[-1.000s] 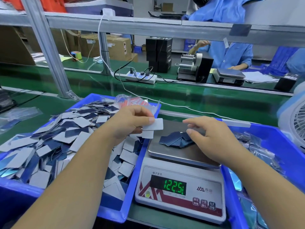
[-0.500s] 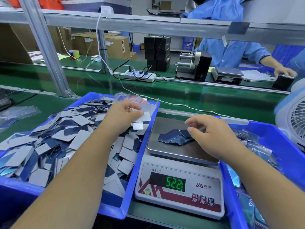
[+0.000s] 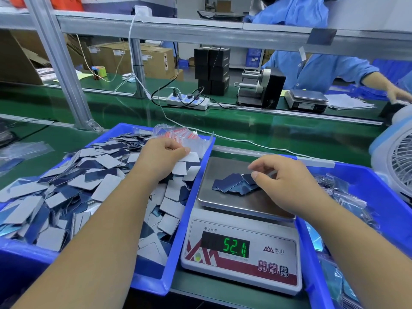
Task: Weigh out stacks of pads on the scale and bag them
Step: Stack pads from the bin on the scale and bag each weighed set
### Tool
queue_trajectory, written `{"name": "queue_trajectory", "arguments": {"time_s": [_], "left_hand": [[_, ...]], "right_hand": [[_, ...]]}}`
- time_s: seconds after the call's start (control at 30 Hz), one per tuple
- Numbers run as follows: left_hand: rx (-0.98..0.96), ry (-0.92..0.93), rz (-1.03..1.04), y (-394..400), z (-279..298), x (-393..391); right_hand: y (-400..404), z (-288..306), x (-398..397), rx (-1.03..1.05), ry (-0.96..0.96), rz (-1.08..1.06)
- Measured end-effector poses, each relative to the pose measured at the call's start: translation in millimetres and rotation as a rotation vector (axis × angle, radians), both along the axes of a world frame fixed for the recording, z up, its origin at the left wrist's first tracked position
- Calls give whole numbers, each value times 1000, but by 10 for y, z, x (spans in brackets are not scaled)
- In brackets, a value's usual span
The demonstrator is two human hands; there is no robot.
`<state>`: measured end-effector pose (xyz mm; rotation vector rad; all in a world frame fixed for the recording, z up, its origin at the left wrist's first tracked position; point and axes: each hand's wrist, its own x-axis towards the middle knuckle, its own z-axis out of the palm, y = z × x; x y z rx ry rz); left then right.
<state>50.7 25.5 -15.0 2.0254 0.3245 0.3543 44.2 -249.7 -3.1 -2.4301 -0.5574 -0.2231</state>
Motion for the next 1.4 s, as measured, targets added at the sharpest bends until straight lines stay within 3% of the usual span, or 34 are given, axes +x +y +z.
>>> {"name": "queue_trajectory", "arguments": {"time_s": [0.1,0.27,0.47,0.57,0.67,0.9,1.4], "left_hand": [[0,-25,-44,-20,29,-30],[-169,-169,-340,-340,91,-112],[-14,-230,-577,-770,51,-144],[235,-223,-539,-808,35,-143],[341,-191,-499,-776,35,-131],[98,-293,-341,-601,39,-110],[86,-269,-310,-492,-34,-61]], "right_hand": [[-1,5,-9,1,-3,5],[45,34,-39,102,-66,33],[37,-3,3,151,-47,11],[24,-12,28,151,-45,-12],[16,-23,32,138,-35,-18],[-12,-8,28,131,-27,-48],[-26,20,23,44,-30,-56]]}}
